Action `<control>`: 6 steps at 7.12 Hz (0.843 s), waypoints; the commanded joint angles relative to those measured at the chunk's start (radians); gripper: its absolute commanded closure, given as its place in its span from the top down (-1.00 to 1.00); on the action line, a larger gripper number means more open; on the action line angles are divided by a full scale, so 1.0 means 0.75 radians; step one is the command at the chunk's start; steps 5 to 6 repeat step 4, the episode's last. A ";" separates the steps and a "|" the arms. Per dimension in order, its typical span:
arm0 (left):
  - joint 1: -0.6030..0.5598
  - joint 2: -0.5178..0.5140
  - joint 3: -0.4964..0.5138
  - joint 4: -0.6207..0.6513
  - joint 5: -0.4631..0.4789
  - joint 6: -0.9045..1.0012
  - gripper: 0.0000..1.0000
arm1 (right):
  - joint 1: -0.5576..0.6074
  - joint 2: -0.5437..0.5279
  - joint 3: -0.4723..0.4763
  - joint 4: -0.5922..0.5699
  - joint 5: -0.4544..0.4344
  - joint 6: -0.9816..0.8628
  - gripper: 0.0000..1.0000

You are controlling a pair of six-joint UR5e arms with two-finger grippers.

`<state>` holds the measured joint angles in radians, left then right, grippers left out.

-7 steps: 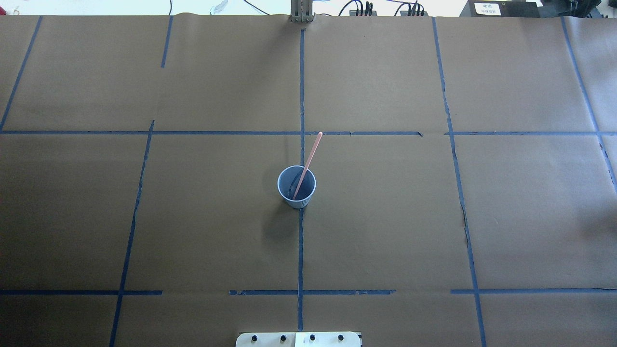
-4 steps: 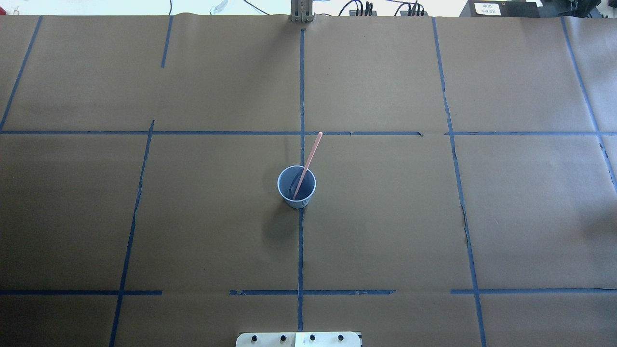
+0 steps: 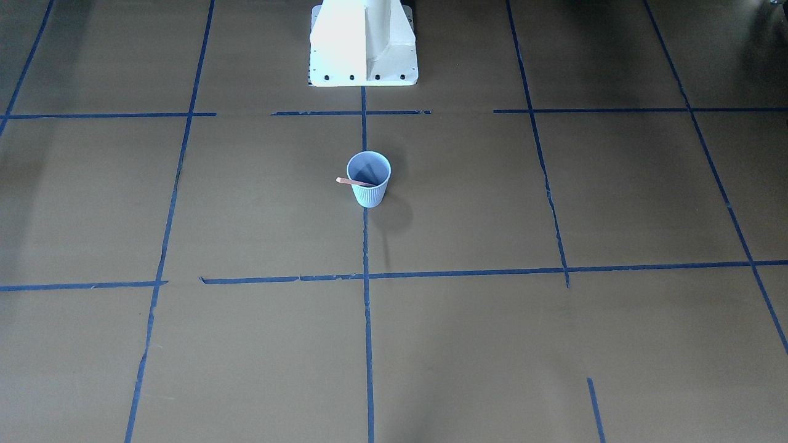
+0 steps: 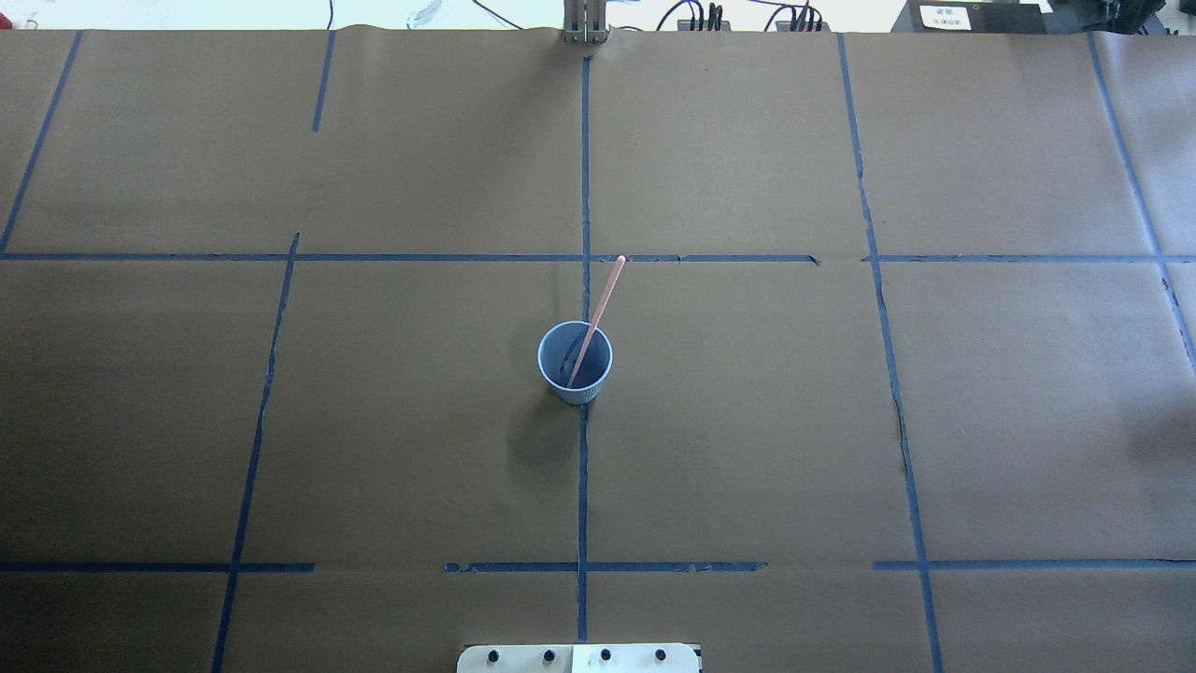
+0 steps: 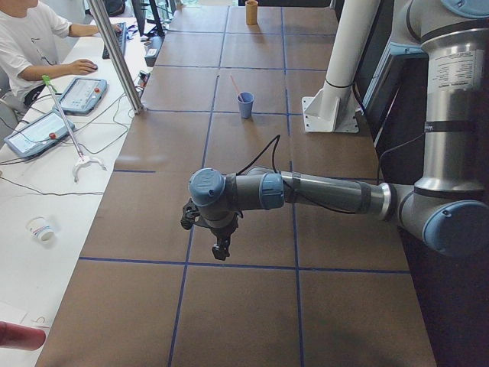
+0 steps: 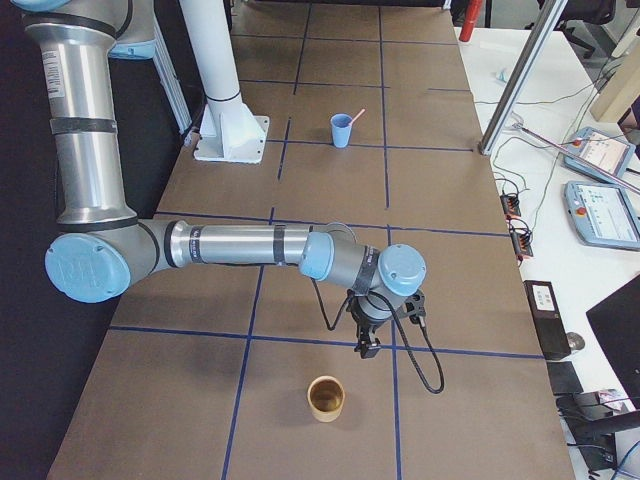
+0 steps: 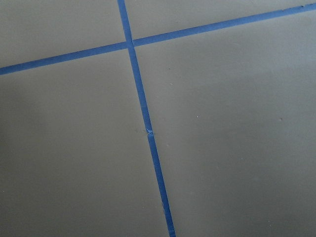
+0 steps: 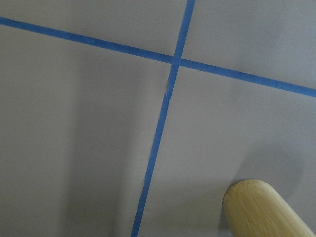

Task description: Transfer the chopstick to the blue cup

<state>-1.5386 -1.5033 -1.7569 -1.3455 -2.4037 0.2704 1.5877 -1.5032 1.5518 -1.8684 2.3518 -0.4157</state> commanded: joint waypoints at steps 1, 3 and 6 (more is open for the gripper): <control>0.000 -0.006 0.001 0.000 0.012 -0.003 1.00 | 0.000 -0.008 0.009 0.002 0.004 0.000 1.00; 0.002 -0.037 -0.001 0.000 0.018 0.001 1.00 | 0.000 -0.010 0.009 0.000 0.004 0.000 1.00; 0.002 -0.047 -0.001 0.002 0.018 0.001 1.00 | 0.000 -0.010 0.007 0.000 0.006 0.002 1.00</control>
